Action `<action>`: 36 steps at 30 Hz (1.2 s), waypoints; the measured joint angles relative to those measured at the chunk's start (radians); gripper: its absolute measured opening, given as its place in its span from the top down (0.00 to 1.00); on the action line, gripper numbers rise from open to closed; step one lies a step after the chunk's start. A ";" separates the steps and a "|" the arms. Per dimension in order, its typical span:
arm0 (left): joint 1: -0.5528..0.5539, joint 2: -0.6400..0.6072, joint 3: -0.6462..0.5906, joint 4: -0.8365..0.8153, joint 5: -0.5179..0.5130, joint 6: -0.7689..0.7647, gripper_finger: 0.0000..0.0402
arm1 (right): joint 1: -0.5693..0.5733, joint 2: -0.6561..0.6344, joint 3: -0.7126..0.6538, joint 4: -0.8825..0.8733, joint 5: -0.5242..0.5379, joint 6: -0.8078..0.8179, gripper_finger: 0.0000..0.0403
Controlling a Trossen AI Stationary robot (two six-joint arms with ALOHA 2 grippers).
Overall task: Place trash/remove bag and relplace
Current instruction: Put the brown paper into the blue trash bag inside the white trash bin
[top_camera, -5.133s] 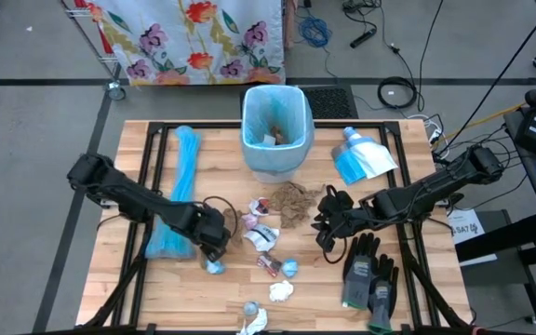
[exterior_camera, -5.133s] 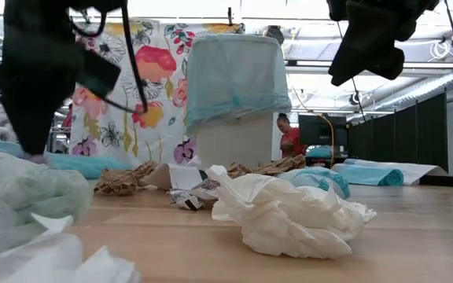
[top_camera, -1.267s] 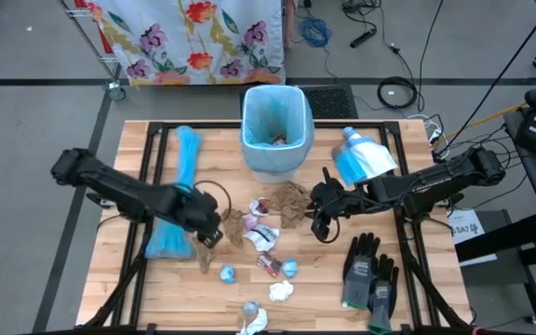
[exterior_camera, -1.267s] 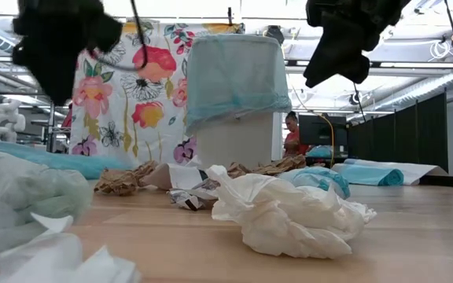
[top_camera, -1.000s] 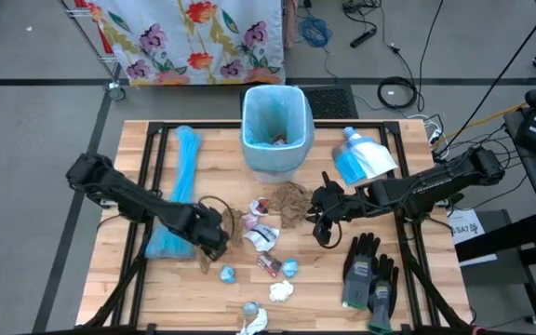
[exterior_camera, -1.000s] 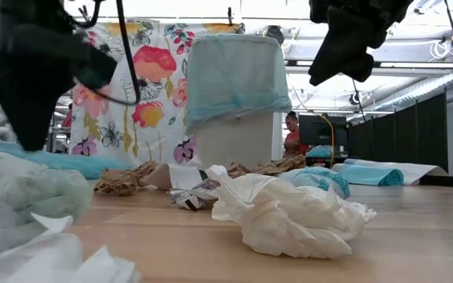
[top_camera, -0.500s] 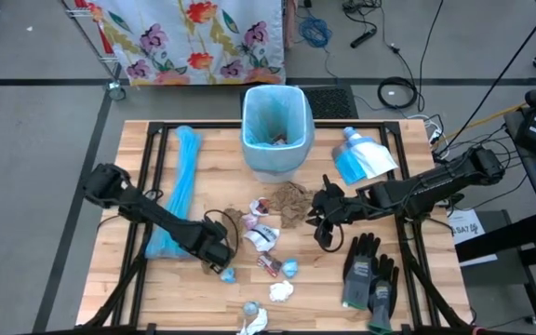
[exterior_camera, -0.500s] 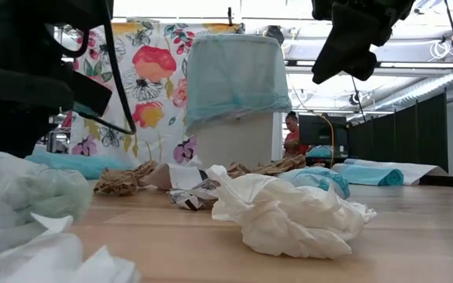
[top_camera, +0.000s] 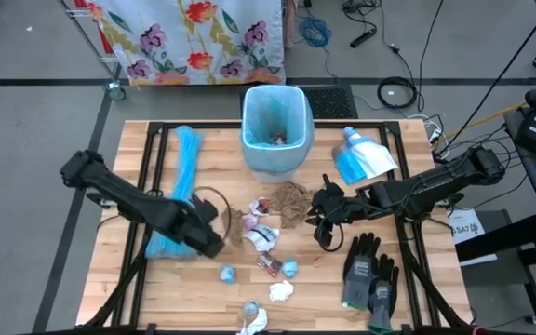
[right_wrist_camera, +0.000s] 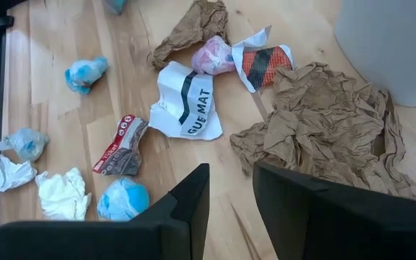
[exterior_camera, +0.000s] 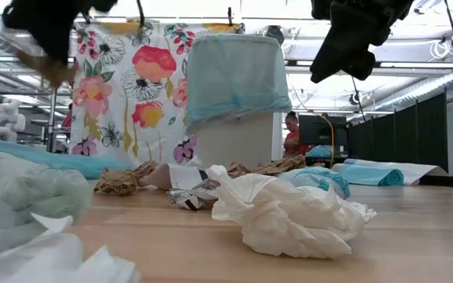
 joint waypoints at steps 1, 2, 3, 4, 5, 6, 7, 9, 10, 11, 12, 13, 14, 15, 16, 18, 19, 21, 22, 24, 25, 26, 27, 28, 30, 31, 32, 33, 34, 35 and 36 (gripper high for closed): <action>0.006 -0.020 0.027 -0.032 -0.031 0.001 1.00 | 0.000 0.000 0.000 -0.001 0.000 0.000 0.75; 0.015 -0.039 0.052 -0.075 -0.057 0.008 1.00 | 0.000 0.000 0.000 0.000 0.002 0.000 0.75; 0.027 -0.057 0.078 -0.120 -0.082 0.025 1.00 | -0.003 0.000 0.000 0.001 0.005 -0.001 0.75; 0.041 -0.074 0.106 -0.147 -0.108 0.048 1.00 | -0.005 0.000 0.000 0.000 0.004 -0.001 0.75; 0.056 -0.088 0.135 -0.160 -0.137 0.081 1.00 | -0.006 0.000 0.000 -0.001 0.005 -0.001 0.75; 0.071 -0.105 0.159 -0.170 -0.169 0.117 1.00 | -0.008 0.000 0.000 -0.001 0.005 0.003 0.75; 0.088 -0.122 0.181 -0.186 -0.203 0.158 1.00 | -0.013 0.000 0.000 -0.001 0.005 0.004 0.75; 0.135 -0.147 0.231 -0.179 -0.277 0.261 1.00 | -0.021 0.000 0.000 -0.001 0.005 0.011 0.75; 0.163 -0.157 0.257 -0.175 -0.310 0.315 1.00 | -0.024 0.000 0.000 -0.002 0.005 0.021 0.75; 0.194 -0.168 0.281 -0.180 -0.332 0.376 1.00 | -0.029 0.000 0.000 -0.001 0.005 0.032 0.75; 0.232 -0.175 0.303 -0.180 -0.340 0.442 1.00 | -0.035 0.000 0.000 -0.001 0.005 0.039 0.75; 0.274 -0.178 0.327 -0.170 -0.346 0.513 1.00 | -0.042 0.000 0.000 0.000 0.005 0.046 0.75; 0.314 -0.178 0.350 -0.157 -0.348 0.588 1.00 | -0.048 0.000 0.000 0.000 0.012 0.054 0.75; 0.358 -0.179 0.370 -0.141 -0.348 0.664 1.00 | -0.053 0.000 0.000 0.000 0.028 0.062 0.75; 0.401 -0.179 0.388 -0.118 -0.348 0.745 1.00 | -0.059 0.000 0.000 -0.001 0.047 0.067 0.75; 0.488 -0.178 0.414 -0.044 -0.337 0.912 1.00 | -0.071 0.000 0.000 0.003 0.078 0.087 0.75; 0.531 -0.175 0.422 0.006 -0.314 0.991 1.00 | -0.078 0.000 0.000 0.003 0.081 0.097 0.75; 0.630 -0.163 0.431 0.116 -0.227 1.136 1.00 | -0.092 0.000 0.000 0.005 0.091 0.121 0.75; 0.680 -0.156 0.432 0.169 -0.168 1.196 1.00 | -0.098 0.000 0.000 0.007 0.101 0.136 0.75; 0.779 -0.134 0.432 0.267 -0.036 1.296 1.00 | -0.107 0.000 0.000 0.006 0.114 0.162 0.75; 0.822 -0.117 0.432 0.310 0.028 1.331 1.00 | -0.112 0.000 0.000 0.006 0.121 0.176 0.75; 0.862 -0.097 0.432 0.347 0.091 1.358 1.00 | -0.116 0.000 0.000 0.007 0.129 0.192 0.75; 0.895 -0.075 0.432 0.382 0.152 1.378 1.00 | -0.119 0.000 0.000 0.007 0.131 0.207 0.75; 0.926 -0.052 0.433 0.417 0.216 1.396 1.00 | -0.123 0.000 0.000 0.007 0.131 0.222 0.75; 0.980 -0.003 0.433 0.458 0.293 1.424 1.00 | -0.125 0.000 0.000 0.008 0.132 0.256 0.75; 1.000 0.019 0.433 0.485 0.317 1.439 1.00 | -0.125 0.000 0.000 0.008 0.134 0.273 0.75; 1.015 0.042 0.433 0.514 0.333 1.450 1.00 | -0.125 0.000 0.000 0.010 0.142 0.290 0.75; 1.024 0.064 0.433 0.540 0.343 1.455 1.00 | -0.124 0.000 0.000 0.011 0.154 0.309 0.75; 1.029 0.084 0.433 0.570 0.343 1.459 1.00 | -0.124 0.000 0.000 0.010 0.165 0.328 0.75; 1.032 0.102 0.433 0.599 0.343 1.459 1.00 | -0.124 0.000 0.000 0.011 0.176 0.346 0.75; 1.034 0.118 0.433 0.622 0.343 1.460 0.99 | -0.124 0.000 0.000 0.011 0.182 0.364 0.75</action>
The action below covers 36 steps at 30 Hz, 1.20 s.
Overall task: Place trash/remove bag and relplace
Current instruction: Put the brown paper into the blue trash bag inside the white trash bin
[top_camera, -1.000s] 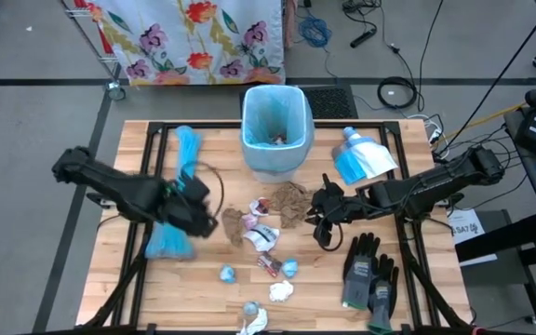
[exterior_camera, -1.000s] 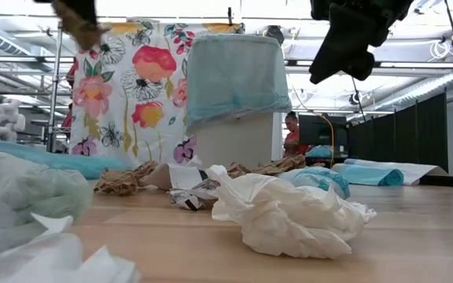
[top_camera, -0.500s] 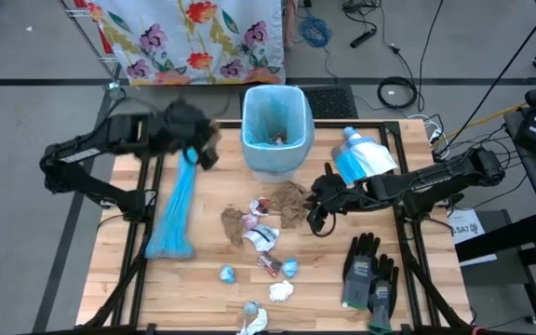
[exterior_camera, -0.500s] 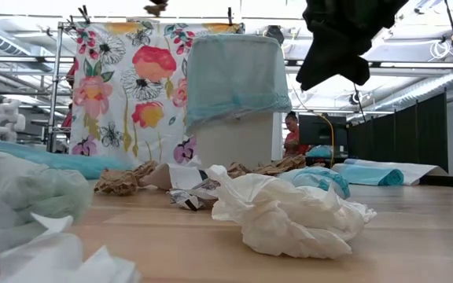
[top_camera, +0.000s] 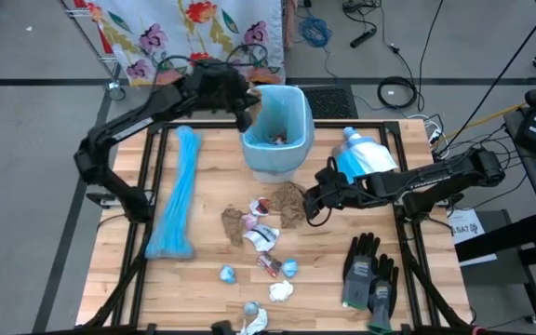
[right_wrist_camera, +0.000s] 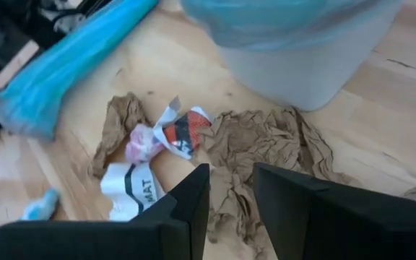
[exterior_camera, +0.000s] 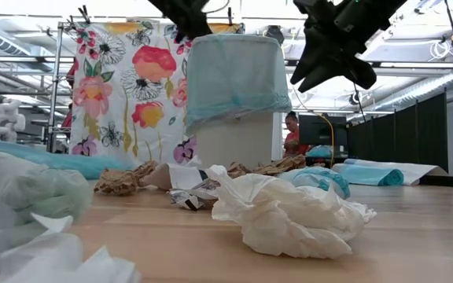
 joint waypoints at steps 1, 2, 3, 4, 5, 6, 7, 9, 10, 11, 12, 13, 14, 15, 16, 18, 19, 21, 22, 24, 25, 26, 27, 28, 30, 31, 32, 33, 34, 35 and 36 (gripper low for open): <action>0.001 0.014 0.000 0.022 0.001 0.008 0.98 | 0.000 0.000 0.000 0.000 0.002 0.018 0.75; 0.000 0.024 0.000 0.044 0.006 0.019 0.97 | 0.000 0.003 0.000 0.002 0.003 0.034 0.75; 0.000 0.030 0.000 0.064 0.020 0.037 0.94 | 0.000 0.005 0.000 0.002 0.003 0.050 0.75; -0.001 0.033 0.000 0.084 0.032 0.056 0.92 | 0.000 0.008 0.000 0.002 0.003 0.064 0.75; -0.001 0.035 0.001 0.098 0.046 0.065 0.89 | 0.000 0.013 0.000 0.005 0.004 0.079 0.75; -0.001 0.038 0.008 0.099 0.058 0.068 0.87 | 0.000 0.017 0.000 0.004 0.004 0.093 0.75; -0.001 0.044 0.015 0.099 0.064 0.069 0.84 | 0.000 0.025 0.000 0.003 0.004 0.106 0.75; -0.001 0.052 0.025 0.099 0.065 0.069 0.79 | 0.000 0.038 0.000 0.004 0.003 0.123 0.75; -0.001 0.053 0.027 0.094 0.065 0.069 0.77 | 0.001 0.046 0.000 0.006 0.003 0.129 0.75; -0.001 0.053 0.030 0.093 0.065 0.069 0.75 | 0.001 0.054 0.000 0.007 0.003 0.136 0.75; -0.001 0.053 0.034 0.096 0.065 0.069 0.74 | 0.001 0.063 0.000 0.008 0.003 0.140 0.75; -0.001 0.051 0.038 0.095 0.065 0.069 0.73 | 0.001 0.070 0.000 0.009 0.002 0.141 0.75; -0.001 0.046 0.041 0.090 0.065 0.069 0.72 | 0.001 0.079 0.000 0.012 0.001 0.141 0.75; -0.001 0.042 0.044 0.079 0.065 0.068 0.72 | 0.001 0.085 0.000 0.015 0.000 0.141 0.75; -0.001 0.040 0.048 0.065 0.065 0.066 0.71 | 0.001 0.091 0.000 0.017 0.000 0.141 0.75; -0.001 0.036 0.062 0.028 0.065 0.060 0.71 | 0.001 0.095 0.000 0.018 -0.001 0.141 0.75; -0.003 0.032 0.068 -0.002 0.065 0.060 0.71 | 0.001 0.095 0.000 0.018 -0.001 0.141 0.75; -0.008 0.030 0.085 -0.070 0.065 0.059 0.71 | 0.001 0.093 0.000 0.018 -0.001 0.137 0.75; -0.009 0.029 0.093 -0.104 0.064 0.059 0.71 | 0.001 0.090 0.000 0.018 -0.002 0.131 0.75; -0.016 0.030 0.106 -0.183 0.064 0.048 0.71 | 0.001 0.085 0.000 0.020 -0.003 0.114 0.75; -0.020 0.030 0.115 -0.217 0.064 0.029 0.71 | 0.001 0.083 0.000 0.018 -0.005 0.106 0.75; -0.025 0.030 0.122 -0.252 0.064 0.006 0.71 | 0.001 0.083 0.000 0.018 -0.007 0.093 0.75; -0.032 0.024 0.124 -0.280 0.067 -0.012 0.71 | 0.001 0.083 0.000 0.018 -0.009 0.078 0.75; -0.038 0.012 0.124 -0.310 0.071 -0.017 0.71 | 0.001 0.083 0.000 0.019 -0.017 0.061 0.75; -0.058 -0.023 0.124 -0.380 0.073 -0.020 0.71 | 0.000 0.082 0.000 0.018 -0.055 0.013 0.75; -0.071 -0.039 0.125 -0.402 0.071 -0.023 0.71 | -0.001 0.082 0.000 0.018 -0.073 -0.009 0.75; -0.085 -0.056 0.126 -0.418 0.067 -0.032 0.71 | -0.004 0.082 0.000 0.018 -0.090 -0.032 0.75; -0.097 -0.073 0.126 -0.437 0.067 -0.040 0.71 | -0.006 0.082 0.000 0.018 -0.108 -0.055 0.75; -0.110 -0.092 0.123 -0.453 0.066 -0.045 0.71 | -0.006 0.082 0.000 0.018 -0.126 -0.081 0.75; -0.123 -0.111 0.114 -0.465 0.066 -0.047 0.71 | -0.007 0.082 0.000 0.018 -0.142 -0.111 0.75; -0.138 -0.130 0.103 -0.474 0.066 -0.058 0.71 | -0.007 0.082 0.000 0.018 -0.155 -0.145 0.75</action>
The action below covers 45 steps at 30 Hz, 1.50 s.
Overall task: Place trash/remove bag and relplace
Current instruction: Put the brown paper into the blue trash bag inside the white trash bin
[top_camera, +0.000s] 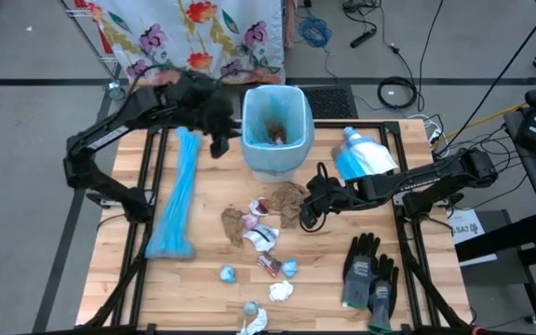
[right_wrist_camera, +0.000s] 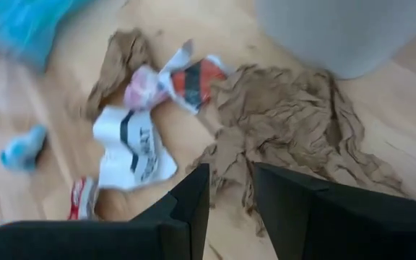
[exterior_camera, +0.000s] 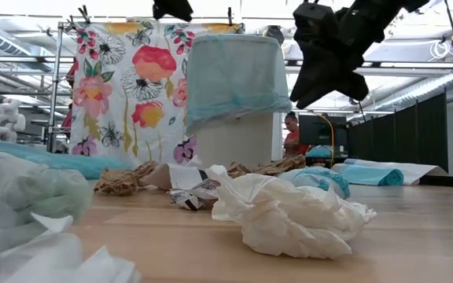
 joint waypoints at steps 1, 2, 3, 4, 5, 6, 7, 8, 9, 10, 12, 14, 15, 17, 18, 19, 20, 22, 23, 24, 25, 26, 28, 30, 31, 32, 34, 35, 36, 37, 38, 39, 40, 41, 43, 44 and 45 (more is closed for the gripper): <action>-0.016 -0.022 -0.015 0.004 -0.001 -0.022 0.71 | 0.000 0.000 0.000 0.000 -0.015 -0.034 0.75; -0.031 -0.047 -0.035 0.013 -0.001 -0.047 0.71 | 0.000 0.000 0.000 0.002 -0.032 -0.069 0.75; -0.043 -0.075 -0.061 0.014 -0.001 -0.070 0.71 | 0.000 0.000 0.000 0.005 -0.052 -0.103 0.75; -0.054 -0.105 -0.089 0.009 -0.003 -0.093 0.71 | 0.000 0.000 0.000 0.017 -0.075 -0.140 0.75; -0.066 -0.137 -0.122 0.011 -0.011 -0.117 0.71 | 0.000 0.000 0.000 0.033 -0.096 -0.175 0.75; -0.079 -0.166 -0.160 0.015 -0.025 -0.140 0.71 | 0.000 0.000 0.000 0.047 -0.113 -0.211 0.75; -0.094 -0.196 -0.198 0.019 -0.049 -0.167 0.71 | 0.000 0.000 0.000 0.060 -0.125 -0.244 0.75; -0.111 -0.230 -0.240 0.024 -0.079 -0.198 0.71 | 0.001 0.000 0.000 0.076 -0.139 -0.277 0.75; -0.130 -0.259 -0.286 0.028 -0.107 -0.233 0.71 | 0.001 0.000 0.000 0.091 -0.147 -0.308 0.75; -0.149 -0.288 -0.333 0.035 -0.131 -0.267 0.71 | 0.000 0.000 0.000 0.106 -0.160 -0.339 0.75; -0.194 -0.345 -0.429 0.067 -0.161 -0.331 0.71 | 0.000 0.000 0.000 0.128 -0.184 -0.400 0.75; -0.243 -0.402 -0.527 0.116 -0.167 -0.392 0.71 | 0.000 0.000 0.000 0.150 -0.202 -0.452 0.75; -0.269 -0.430 -0.574 0.147 -0.168 -0.418 0.71 | 0.000 0.001 0.000 0.163 -0.214 -0.478 0.75; -0.323 -0.477 -0.662 0.211 -0.170 -0.471 0.71 | 0.000 0.005 0.006 0.164 -0.219 -0.524 0.75; -0.347 -0.500 -0.706 0.239 -0.170 -0.500 0.71 | 0.000 0.011 0.011 0.163 -0.219 -0.549 0.75; -0.372 -0.520 -0.750 0.276 -0.170 -0.527 0.71 | -0.003 0.016 0.016 0.163 -0.218 -0.573 0.75; -0.395 -0.538 -0.791 0.311 -0.171 -0.553 0.71 | -0.007 0.020 0.020 0.155 -0.218 -0.592 0.75; -0.442 -0.575 -0.876 0.396 -0.178 -0.601 0.71 | -0.022 0.035 0.032 0.120 -0.216 -0.607 0.75; -0.462 -0.593 -0.916 0.438 -0.183 -0.621 0.71 | -0.031 0.047 0.037 0.102 -0.216 -0.609 0.75; -0.480 -0.610 -0.954 0.471 -0.191 -0.639 0.71 | -0.041 0.060 0.041 0.072 -0.215 -0.609 0.75; -0.494 -0.624 -0.985 0.500 -0.199 -0.644 0.71 | -0.051 0.078 0.042 0.039 -0.215 -0.609 0.75; -0.505 -0.638 -1.012 0.518 -0.200 -0.644 0.71 | -0.061 0.097 0.044 0.012 -0.216 -0.610 0.75; -0.522 -0.657 -1.053 0.531 -0.204 -0.644 0.71 | -0.073 0.136 0.044 -0.022 -0.222 -0.634 0.75; -0.533 -0.664 -1.077 0.535 -0.204 -0.650 0.71 | -0.079 0.171 0.044 -0.045 -0.243 -0.686 0.75; -0.535 -0.665 -1.085 0.540 -0.204 -0.669 0.71 | -0.081 0.189 0.044 -0.045 -0.244 -0.701 0.75; -0.536 -0.665 -1.087 0.540 -0.205 -0.689 0.71 | -0.084 0.204 0.044 -0.044 -0.244 -0.713 0.75; -0.537 -0.658 -1.087 0.547 -0.211 -0.704 0.71 | -0.091 0.232 0.044 -0.023 -0.237 -0.738 0.75; -0.537 -0.648 -1.087 0.558 -0.222 -0.702 0.71 | -0.098 0.246 0.046 -0.003 -0.232 -0.750 0.75; -0.537 -0.635 -1.087 0.569 -0.231 -0.692 0.71 | -0.106 0.263 0.048 0.019 -0.231 -0.760 0.75; -0.537 -0.624 -1.087 0.579 -0.242 -0.685 0.71 | -0.112 0.280 0.048 0.040 -0.233 -0.764 0.75; -0.537 -0.616 -1.087 0.587 -0.256 -0.678 0.71 | -0.119 0.297 0.048 0.059 -0.233 -0.766 0.75; -0.537 -0.611 -1.087 0.594 -0.270 -0.670 0.71 | -0.126 0.315 0.048 0.079 -0.233 -0.766 0.75; -0.537 -0.607 -1.087 0.599 -0.286 -0.667 0.71 | -0.134 0.335 0.048 0.095 -0.234 -0.766 0.75; -0.537 -0.603 -1.087 0.602 -0.306 -0.663 0.71 | -0.140 0.355 0.048 0.102 -0.236 -0.764 0.76; -0.537 -0.599 -1.087 0.609 -0.352 -0.650 0.71 | -0.149 0.400 0.048 0.099 -0.244 -0.751 0.80; -0.537 -0.599 -1.087 0.608 -0.368 -0.639 0.71 | -0.151 0.415 0.050 0.102 -0.246 -0.737 0.84; -0.536 -0.599 -1.087 0.608 -0.383 -0.631 0.71 | -0.151 0.429 0.052 0.099 -0.250 -0.720 0.89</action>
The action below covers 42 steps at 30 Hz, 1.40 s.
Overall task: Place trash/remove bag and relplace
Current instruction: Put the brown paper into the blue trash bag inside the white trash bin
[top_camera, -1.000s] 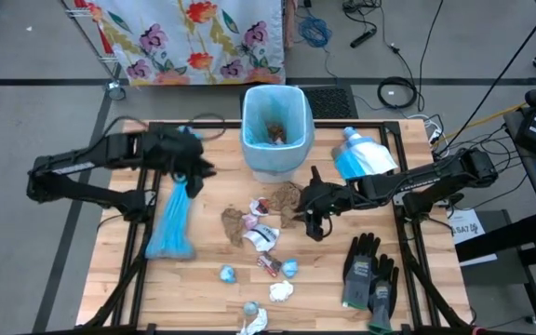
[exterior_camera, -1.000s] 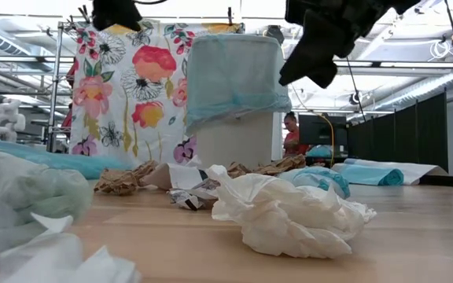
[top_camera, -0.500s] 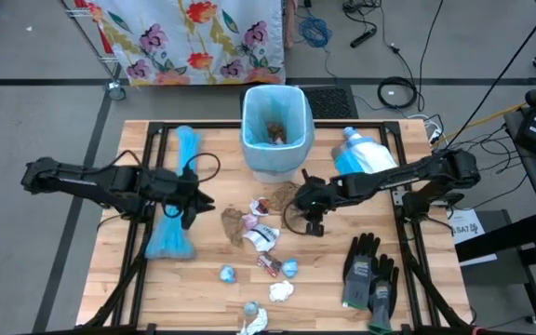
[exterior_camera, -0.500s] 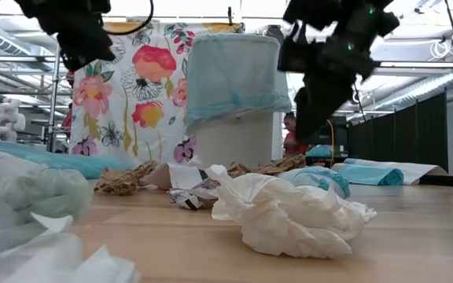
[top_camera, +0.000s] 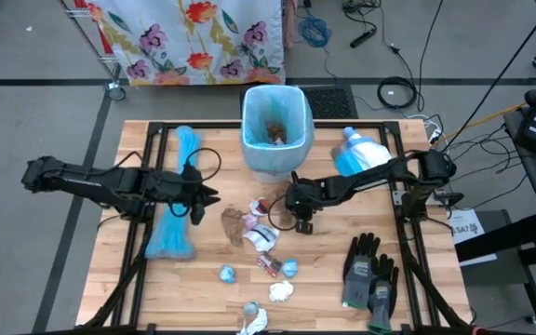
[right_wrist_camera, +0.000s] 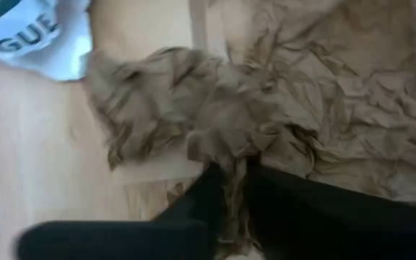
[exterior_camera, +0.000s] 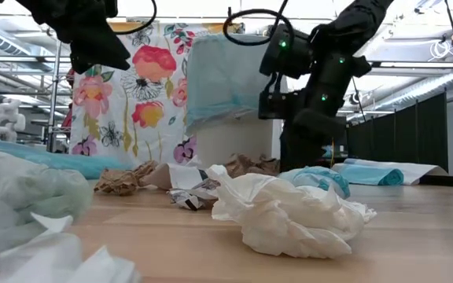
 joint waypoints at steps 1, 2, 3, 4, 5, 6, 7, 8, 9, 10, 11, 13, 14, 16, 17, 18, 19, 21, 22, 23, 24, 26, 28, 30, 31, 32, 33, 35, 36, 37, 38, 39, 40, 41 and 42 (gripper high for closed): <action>0.000 0.000 0.000 0.001 -0.019 0.011 0.71 | 0.000 0.011 0.000 -0.006 -0.011 0.016 0.94; 0.000 0.001 0.000 0.003 -0.036 0.014 0.71 | 0.000 0.018 0.000 -0.008 -0.029 0.037 0.96; 0.000 0.001 0.000 0.002 -0.049 0.001 0.71 | 0.006 0.019 0.001 -0.008 -0.039 0.064 0.98; 0.003 0.001 0.000 -0.001 -0.056 -0.020 0.71 | 0.014 0.015 0.001 -0.009 -0.045 0.097 0.98; 0.007 0.001 0.000 -0.005 -0.062 -0.041 0.71 | 0.023 -0.001 -0.001 -0.017 -0.054 0.128 0.98; 0.010 -0.001 0.000 -0.010 -0.066 -0.050 0.71 | 0.031 -0.019 -0.003 -0.026 -0.063 0.158 0.99; 0.011 -0.005 0.000 -0.014 -0.067 -0.043 0.71 | 0.041 -0.041 -0.008 -0.042 -0.071 0.190 0.99; 0.011 -0.009 0.000 -0.018 -0.064 -0.019 0.71 | 0.051 -0.069 -0.013 -0.066 -0.074 0.226 0.99; 0.011 -0.011 0.000 -0.021 -0.052 0.009 0.71 | 0.060 -0.102 -0.014 -0.071 -0.074 0.263 1.00; 0.011 -0.012 0.000 -0.020 -0.038 0.038 0.71 | 0.066 -0.140 -0.007 -0.073 -0.071 0.300 1.00; 0.012 -0.012 0.000 -0.020 -0.022 0.069 0.71 | 0.072 -0.179 0.007 -0.090 -0.062 0.336 1.00; 0.017 -0.012 0.000 -0.030 0.000 0.119 0.71 | 0.089 -0.244 0.047 -0.187 -0.029 0.391 1.00; 0.020 -0.012 0.000 -0.041 0.008 0.136 0.71 | 0.099 -0.264 0.071 -0.242 -0.001 0.404 1.00; 0.034 -0.012 0.000 -0.059 0.031 0.176 0.71 | 0.122 -0.302 0.145 -0.347 0.057 0.426 1.00; 0.042 -0.012 0.000 -0.069 0.042 0.198 0.71 | 0.131 -0.318 0.191 -0.391 0.084 0.436 1.00; 0.052 -0.012 0.000 -0.080 0.051 0.219 0.71 | 0.138 -0.331 0.242 -0.430 0.108 0.446 1.00; 0.062 -0.012 0.000 -0.093 0.054 0.238 0.71 | 0.143 -0.336 0.294 -0.472 0.132 0.454 1.00; 0.088 -0.013 0.000 -0.103 0.054 0.283 0.71 | 0.151 -0.330 0.397 -0.547 0.186 0.455 1.00; 0.101 -0.019 0.000 -0.103 0.054 0.306 0.71 | 0.153 -0.321 0.450 -0.569 0.215 0.453 1.00; 0.114 -0.028 0.000 -0.104 0.056 0.329 0.71 | 0.153 -0.316 0.502 -0.578 0.248 0.448 1.00; 0.129 -0.036 0.000 -0.103 0.065 0.353 0.71 | 0.152 -0.312 0.550 -0.589 0.279 0.441 1.00; 0.160 -0.052 0.000 -0.103 0.086 0.397 0.71 | 0.145 -0.302 0.643 -0.595 0.339 0.415 1.00; 0.192 -0.064 0.000 -0.108 0.114 0.435 0.71 | 0.129 -0.284 0.720 -0.590 0.395 0.383 1.00; 0.220 -0.073 0.000 -0.109 0.136 0.464 0.71 | 0.104 -0.263 0.784 -0.585 0.458 0.343 1.00; 0.232 -0.077 0.000 -0.108 0.141 0.471 0.71 | 0.087 -0.254 0.809 -0.575 0.485 0.322 1.00; 0.243 -0.080 0.000 -0.108 0.143 0.479 0.71 | 0.069 -0.248 0.831 -0.556 0.512 0.300 1.00; 0.250 -0.081 0.000 -0.107 0.143 0.487 0.71 | 0.047 -0.241 0.848 -0.533 0.527 0.272 1.00; 0.263 -0.082 0.000 -0.106 0.143 0.488 0.71 | -0.001 -0.222 0.864 -0.459 0.537 0.217 1.00; 0.267 -0.084 0.000 -0.106 0.143 0.488 0.71 | -0.025 -0.212 0.865 -0.414 0.537 0.192 1.00; 0.268 -0.085 0.000 -0.106 0.143 0.488 0.71 | -0.050 -0.199 0.865 -0.372 0.537 0.170 1.00; 0.268 -0.085 0.000 -0.106 0.143 0.487 0.71 | -0.072 -0.187 0.864 -0.333 0.536 0.148 1.00; 0.268 -0.085 0.000 -0.106 0.143 0.487 0.71 | -0.094 -0.174 0.864 -0.304 0.536 0.129 0.99; 0.268 -0.085 0.000 -0.107 0.143 0.488 0.71 | -0.115 -0.163 0.864 -0.281 0.536 0.118 0.99; 0.268 -0.085 0.000 -0.106 0.143 0.488 0.71 | -0.136 -0.152 0.864 -0.269 0.537 0.117 0.98; 0.268 -0.085 0.000 -0.106 0.143 0.488 0.71 | -0.154 -0.142 0.864 -0.264 0.537 0.118 0.97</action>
